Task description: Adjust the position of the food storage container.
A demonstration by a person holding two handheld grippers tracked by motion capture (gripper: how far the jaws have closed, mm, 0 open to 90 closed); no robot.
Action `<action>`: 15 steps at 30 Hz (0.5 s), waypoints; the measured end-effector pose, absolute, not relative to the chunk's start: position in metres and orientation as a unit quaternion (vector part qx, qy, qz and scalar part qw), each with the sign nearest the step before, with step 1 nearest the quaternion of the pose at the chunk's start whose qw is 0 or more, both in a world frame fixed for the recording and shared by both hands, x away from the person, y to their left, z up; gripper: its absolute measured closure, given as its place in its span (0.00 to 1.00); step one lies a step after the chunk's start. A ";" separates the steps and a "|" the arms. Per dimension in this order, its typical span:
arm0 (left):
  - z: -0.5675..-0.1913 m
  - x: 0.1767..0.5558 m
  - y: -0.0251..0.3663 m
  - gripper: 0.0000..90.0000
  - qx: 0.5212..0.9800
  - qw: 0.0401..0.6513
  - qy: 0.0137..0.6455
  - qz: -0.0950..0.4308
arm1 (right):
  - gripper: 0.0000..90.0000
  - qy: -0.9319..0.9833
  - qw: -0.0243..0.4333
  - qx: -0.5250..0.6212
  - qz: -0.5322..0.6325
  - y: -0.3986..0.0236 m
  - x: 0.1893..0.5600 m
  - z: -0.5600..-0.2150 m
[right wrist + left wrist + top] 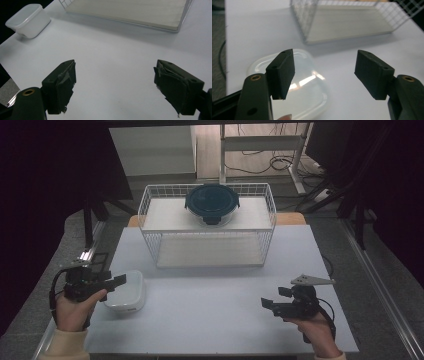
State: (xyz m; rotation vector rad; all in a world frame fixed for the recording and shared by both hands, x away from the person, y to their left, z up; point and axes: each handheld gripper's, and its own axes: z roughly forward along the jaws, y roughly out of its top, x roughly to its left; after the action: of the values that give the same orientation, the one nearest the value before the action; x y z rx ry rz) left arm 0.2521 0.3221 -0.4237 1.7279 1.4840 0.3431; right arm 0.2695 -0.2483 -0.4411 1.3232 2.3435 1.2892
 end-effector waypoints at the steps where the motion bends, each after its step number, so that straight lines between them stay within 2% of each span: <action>1: -0.427 0.255 0.327 0.38 0.687 0.402 0.591 0.134 | 0.20 0.783 0.078 0.443 0.430 -0.248 0.270 -0.442; 6: -0.443 0.263 0.349 0.48 0.676 0.374 0.620 0.137 | 0.20 0.784 0.077 0.445 0.426 -0.248 0.270 -0.444; 15: -0.471 0.266 0.376 0.79 0.667 0.335 0.654 0.126 | 0.20 0.785 0.074 0.451 0.419 -0.248 0.272 -0.449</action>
State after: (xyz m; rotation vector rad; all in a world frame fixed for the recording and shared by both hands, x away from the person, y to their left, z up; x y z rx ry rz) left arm 0.2656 0.3755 -0.4709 1.7396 1.7054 0.3274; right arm 0.2721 -0.2483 -0.4486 1.3526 2.3559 1.2569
